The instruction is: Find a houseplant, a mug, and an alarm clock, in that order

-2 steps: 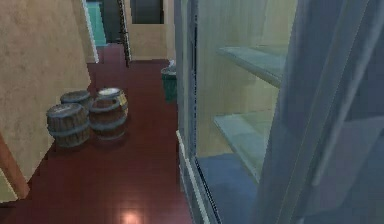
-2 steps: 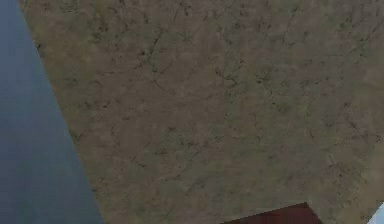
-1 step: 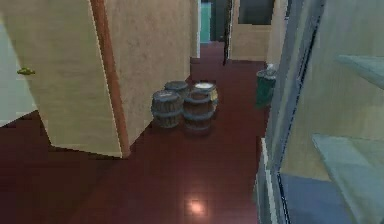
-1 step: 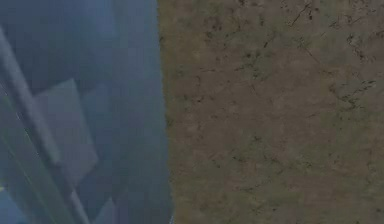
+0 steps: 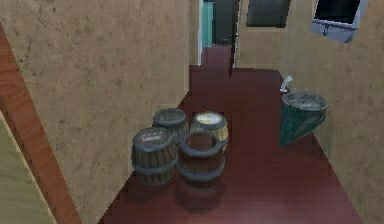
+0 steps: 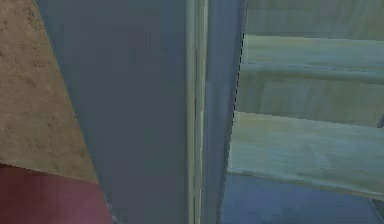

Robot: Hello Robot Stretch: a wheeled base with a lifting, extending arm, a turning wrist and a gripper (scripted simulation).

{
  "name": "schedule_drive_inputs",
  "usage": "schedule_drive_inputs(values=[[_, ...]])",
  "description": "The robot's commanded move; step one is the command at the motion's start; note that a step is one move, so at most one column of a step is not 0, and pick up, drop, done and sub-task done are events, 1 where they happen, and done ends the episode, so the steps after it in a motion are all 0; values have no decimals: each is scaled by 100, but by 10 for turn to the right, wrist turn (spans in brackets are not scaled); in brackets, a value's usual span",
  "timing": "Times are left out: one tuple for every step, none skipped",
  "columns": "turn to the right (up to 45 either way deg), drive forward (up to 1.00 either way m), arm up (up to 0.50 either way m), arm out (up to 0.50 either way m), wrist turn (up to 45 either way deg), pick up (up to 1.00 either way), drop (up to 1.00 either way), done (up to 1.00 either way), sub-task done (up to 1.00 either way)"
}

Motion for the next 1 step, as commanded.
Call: schedule_drive_inputs(values=[[0, 35, 0, 0, 0, 0, 0, 0, 0]])
